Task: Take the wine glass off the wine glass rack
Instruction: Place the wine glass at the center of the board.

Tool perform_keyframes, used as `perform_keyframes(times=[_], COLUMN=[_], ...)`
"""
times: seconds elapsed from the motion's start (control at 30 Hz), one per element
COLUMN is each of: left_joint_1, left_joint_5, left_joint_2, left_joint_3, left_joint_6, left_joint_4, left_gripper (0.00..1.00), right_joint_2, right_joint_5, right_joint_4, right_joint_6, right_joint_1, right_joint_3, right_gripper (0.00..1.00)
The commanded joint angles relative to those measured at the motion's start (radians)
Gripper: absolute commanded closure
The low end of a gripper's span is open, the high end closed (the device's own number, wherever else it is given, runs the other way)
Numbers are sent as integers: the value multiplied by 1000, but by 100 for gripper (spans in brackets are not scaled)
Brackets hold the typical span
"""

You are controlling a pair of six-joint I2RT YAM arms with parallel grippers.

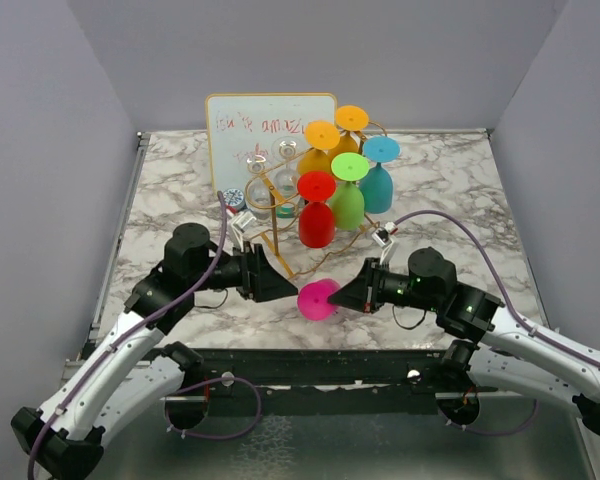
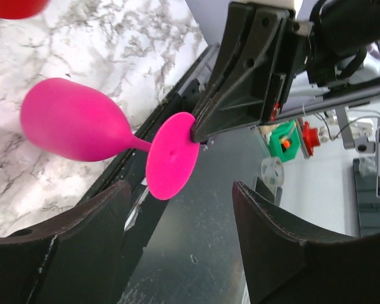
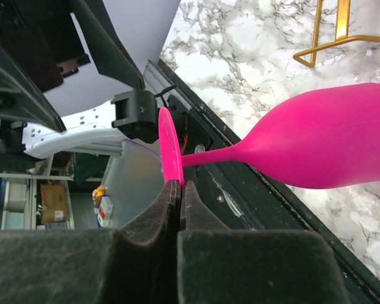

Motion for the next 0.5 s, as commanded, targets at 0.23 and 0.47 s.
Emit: perform_keyframes(times=[0.23, 0.47], left_joint_1=[-220, -246], left_joint_5=[-219, -179], left_joint_2=[81, 118], left_joint_3=[0, -3], left_joint_6=[15, 20], left_joint_4=[66, 99], left_gripper=[35, 53], right_joint_2=[-16, -16], right_joint_5=[-67, -88], right_joint_4=[64, 77], right_joint_6=[-14, -14], right_joint_1=[5, 6], right_joint_3=[9, 9], right_gripper=[100, 100])
